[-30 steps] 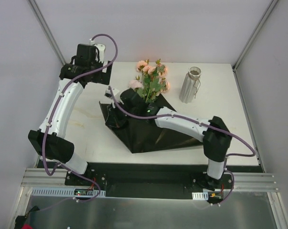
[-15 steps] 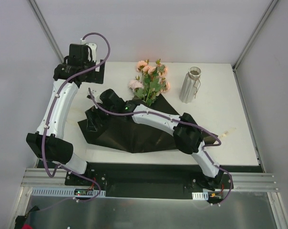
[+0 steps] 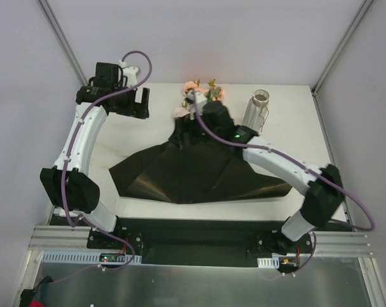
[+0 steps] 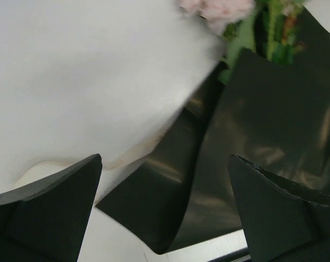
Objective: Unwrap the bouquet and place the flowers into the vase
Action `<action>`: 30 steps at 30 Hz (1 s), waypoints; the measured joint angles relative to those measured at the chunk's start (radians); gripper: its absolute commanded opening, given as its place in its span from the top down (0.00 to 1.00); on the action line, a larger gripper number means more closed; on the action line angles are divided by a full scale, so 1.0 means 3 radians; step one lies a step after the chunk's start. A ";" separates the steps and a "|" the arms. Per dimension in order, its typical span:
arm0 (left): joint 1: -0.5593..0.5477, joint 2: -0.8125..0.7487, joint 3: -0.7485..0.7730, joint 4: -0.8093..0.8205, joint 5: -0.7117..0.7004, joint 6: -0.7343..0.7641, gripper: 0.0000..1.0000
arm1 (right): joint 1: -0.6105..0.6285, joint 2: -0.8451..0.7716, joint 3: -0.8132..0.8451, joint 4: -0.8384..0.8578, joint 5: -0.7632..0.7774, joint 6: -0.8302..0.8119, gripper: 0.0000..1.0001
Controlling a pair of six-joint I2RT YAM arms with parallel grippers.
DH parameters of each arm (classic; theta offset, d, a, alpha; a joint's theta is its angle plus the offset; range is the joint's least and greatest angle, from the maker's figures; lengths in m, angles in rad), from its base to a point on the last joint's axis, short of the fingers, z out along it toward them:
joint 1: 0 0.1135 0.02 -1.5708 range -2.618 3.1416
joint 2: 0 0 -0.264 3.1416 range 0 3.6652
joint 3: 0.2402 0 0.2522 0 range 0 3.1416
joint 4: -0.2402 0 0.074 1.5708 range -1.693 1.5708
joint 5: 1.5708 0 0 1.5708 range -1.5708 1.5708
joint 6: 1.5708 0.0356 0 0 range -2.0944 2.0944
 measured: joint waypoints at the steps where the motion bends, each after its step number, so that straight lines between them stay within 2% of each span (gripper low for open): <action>1: -0.0029 0.0050 -0.0046 0.0004 0.0202 0.0031 0.01 | -0.0127 -0.0239 -0.0182 0.0020 0.0048 -0.0001 0.15; 5: -0.0254 0.0437 -0.0202 -0.0010 0.0835 0.0251 0.01 | -0.0577 -0.1061 -0.0721 0.0043 0.0195 -0.0001 0.25; 7: -0.0389 0.0694 -0.0251 -0.0014 0.1083 0.0384 0.05 | -0.0729 -0.1349 -0.0907 0.0050 0.0230 -0.0001 0.28; 13: -0.0656 0.1231 -0.0287 -0.0050 0.1489 0.0748 0.12 | -0.1022 -0.1890 -0.1380 -0.0055 0.0254 0.0013 0.32; 19: -0.0703 0.1469 -0.0230 -0.0047 0.1573 0.0989 0.05 | -0.1197 -0.2136 -0.1602 -0.0203 0.0248 0.0041 0.33; 30: -0.0703 0.1755 -0.0032 0.0025 0.1464 0.1158 0.04 | -0.1279 -0.2365 -0.1638 -0.0289 0.0155 0.0042 0.36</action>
